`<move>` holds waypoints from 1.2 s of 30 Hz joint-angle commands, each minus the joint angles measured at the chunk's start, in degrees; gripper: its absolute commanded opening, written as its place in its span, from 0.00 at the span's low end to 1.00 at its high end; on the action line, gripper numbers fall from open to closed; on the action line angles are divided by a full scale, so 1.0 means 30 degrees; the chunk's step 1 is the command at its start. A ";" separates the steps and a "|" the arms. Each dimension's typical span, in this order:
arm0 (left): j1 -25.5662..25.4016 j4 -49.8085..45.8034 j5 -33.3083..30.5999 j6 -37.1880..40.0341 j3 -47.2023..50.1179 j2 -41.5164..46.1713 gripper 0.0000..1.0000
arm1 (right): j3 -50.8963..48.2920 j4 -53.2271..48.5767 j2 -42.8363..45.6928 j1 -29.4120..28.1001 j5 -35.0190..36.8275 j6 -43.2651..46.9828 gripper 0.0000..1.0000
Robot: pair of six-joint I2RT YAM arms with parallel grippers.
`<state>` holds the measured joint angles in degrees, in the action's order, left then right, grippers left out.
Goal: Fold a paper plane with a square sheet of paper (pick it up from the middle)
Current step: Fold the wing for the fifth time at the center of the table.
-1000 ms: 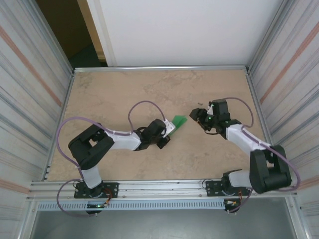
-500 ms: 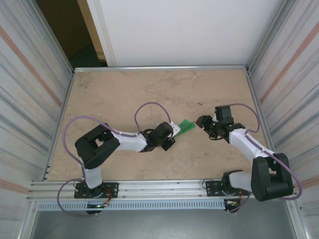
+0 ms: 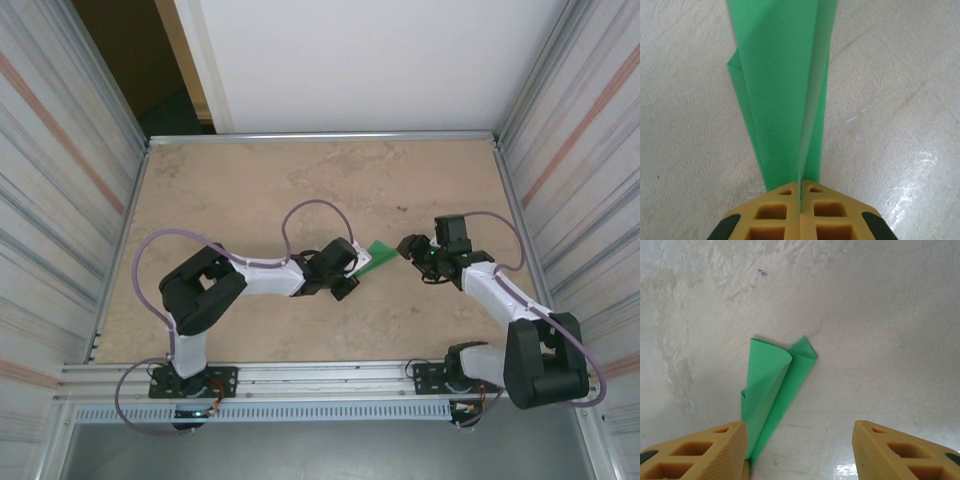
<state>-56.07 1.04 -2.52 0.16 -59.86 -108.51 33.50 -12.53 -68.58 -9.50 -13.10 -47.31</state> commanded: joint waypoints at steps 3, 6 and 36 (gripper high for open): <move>0.0594 -0.3146 0.1751 -0.0577 -0.1191 -0.0650 0.00 | -0.0530 -0.0119 0.0255 0.0177 -0.0327 0.0395 0.52; 0.0905 -0.4817 0.3312 -0.0983 -0.2383 -0.1140 0.00 | -0.0508 0.0174 -0.0233 0.0184 -0.1182 0.0695 0.50; 0.2087 -0.5464 0.0876 -0.8095 -0.0740 -0.0145 0.00 | 0.3165 0.3725 -0.7894 -0.2636 -0.6360 0.2452 0.41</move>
<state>-50.24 -11.70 3.38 -21.61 -64.77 -108.84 40.80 -2.02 -90.30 -16.36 -30.94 -42.24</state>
